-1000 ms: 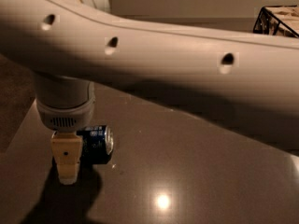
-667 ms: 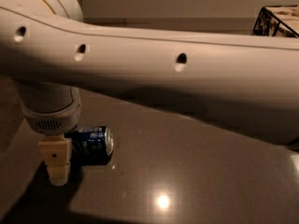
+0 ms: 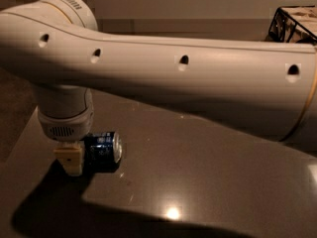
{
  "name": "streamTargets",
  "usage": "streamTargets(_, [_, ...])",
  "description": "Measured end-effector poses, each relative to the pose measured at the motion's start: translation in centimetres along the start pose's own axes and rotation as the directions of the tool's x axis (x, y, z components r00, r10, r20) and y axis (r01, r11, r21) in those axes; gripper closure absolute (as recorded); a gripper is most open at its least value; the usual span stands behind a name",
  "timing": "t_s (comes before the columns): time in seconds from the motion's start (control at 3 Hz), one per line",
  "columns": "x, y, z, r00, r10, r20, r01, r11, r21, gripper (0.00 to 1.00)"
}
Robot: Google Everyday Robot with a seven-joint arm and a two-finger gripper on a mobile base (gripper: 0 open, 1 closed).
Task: Place pepsi can upright
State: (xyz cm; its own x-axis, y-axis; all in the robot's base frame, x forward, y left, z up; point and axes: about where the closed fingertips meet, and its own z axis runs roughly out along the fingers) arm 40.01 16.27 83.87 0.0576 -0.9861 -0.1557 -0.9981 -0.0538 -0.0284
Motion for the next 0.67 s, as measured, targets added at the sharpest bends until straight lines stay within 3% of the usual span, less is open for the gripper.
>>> streamTargets(0.33, [0.5, 0.1, -1.0, 0.997, 0.013, 0.081, -0.010, 0.9992, -0.038, 0.65])
streamTargets(0.67, [0.7, 0.0, -4.1, 0.974, -0.003, 0.226, 0.018, 0.9979, -0.062, 0.88])
